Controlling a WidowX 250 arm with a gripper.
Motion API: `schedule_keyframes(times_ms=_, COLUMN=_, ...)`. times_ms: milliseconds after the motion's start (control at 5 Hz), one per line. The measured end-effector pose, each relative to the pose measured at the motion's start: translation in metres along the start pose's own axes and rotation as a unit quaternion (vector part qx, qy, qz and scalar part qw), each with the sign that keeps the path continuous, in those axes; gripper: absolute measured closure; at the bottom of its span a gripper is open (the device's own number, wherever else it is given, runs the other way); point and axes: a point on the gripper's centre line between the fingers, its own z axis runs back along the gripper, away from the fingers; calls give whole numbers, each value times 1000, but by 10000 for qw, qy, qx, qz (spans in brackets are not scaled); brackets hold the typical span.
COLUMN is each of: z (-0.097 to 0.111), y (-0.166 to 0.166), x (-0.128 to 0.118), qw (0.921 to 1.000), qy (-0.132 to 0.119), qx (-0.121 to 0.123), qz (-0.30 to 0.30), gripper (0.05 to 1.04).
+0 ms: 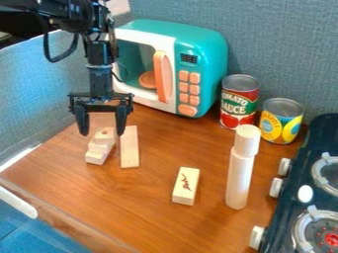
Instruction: Moved the small box to the left side of the table
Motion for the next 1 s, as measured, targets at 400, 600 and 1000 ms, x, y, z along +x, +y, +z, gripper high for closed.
schedule_keyframes(times_ms=400, z=53, y=-35, x=-29, qw=9925, qy=-1018, qx=346, qz=-577, gripper=83)
schedule_keyframes(times_ms=600, z=61, y=-40, x=-36, qw=9873, qy=-1244, qx=489, qz=-861, gripper=83)
schedule_keyframes(times_ms=1000, z=62, y=-53, x=-38, qw=9776, qy=-1083, qx=684, qz=-1673, gripper=83)
